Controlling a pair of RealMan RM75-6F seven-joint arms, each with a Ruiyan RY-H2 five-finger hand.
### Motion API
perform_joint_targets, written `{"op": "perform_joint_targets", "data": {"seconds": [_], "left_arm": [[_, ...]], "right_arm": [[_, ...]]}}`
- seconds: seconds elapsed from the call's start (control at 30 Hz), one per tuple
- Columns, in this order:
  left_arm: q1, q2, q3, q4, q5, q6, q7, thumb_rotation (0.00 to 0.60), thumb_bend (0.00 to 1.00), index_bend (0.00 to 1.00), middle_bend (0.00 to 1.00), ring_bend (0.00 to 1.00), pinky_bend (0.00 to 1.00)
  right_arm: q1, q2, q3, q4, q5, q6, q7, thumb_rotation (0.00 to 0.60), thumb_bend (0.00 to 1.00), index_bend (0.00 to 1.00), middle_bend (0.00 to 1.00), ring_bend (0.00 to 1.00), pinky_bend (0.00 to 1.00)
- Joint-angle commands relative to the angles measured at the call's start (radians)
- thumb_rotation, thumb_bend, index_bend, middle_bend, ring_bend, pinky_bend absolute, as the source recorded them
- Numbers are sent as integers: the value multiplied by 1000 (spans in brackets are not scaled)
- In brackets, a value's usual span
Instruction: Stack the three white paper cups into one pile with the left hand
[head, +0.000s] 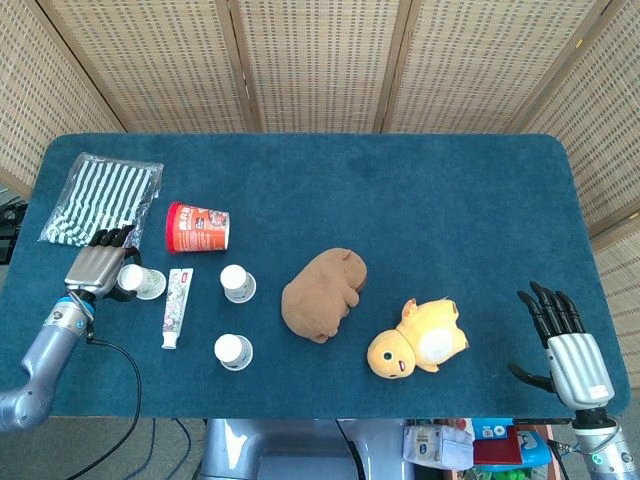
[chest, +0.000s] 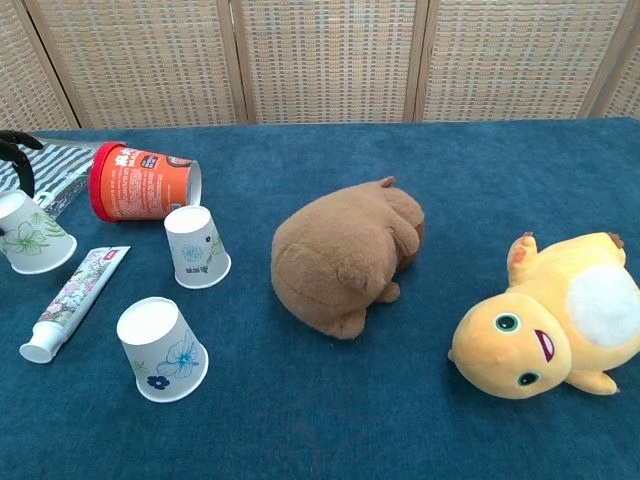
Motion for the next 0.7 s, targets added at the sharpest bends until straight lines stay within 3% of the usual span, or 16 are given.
{"op": "perform_joint_targets", "data": {"seconds": [0.03,0.33,0.7], "left_arm": [[-8,78,-24,-111,48,19,-17,600,240,441,0,0,0],[-61,143,-76,-271,50,46,16,600,240,441,0,0,0],[-194,13,-86,-267,-127,71,161,600,240,441,0,0,0]], "right_arm": [[0,0,0,0,-1,1,1,600,47,0,0,0,0],[1,3,-1,0,-3,1,14,600,47,0,0,0,0],[1,10,2,11,3,3,60,600,48,0,0,0,0]]}}
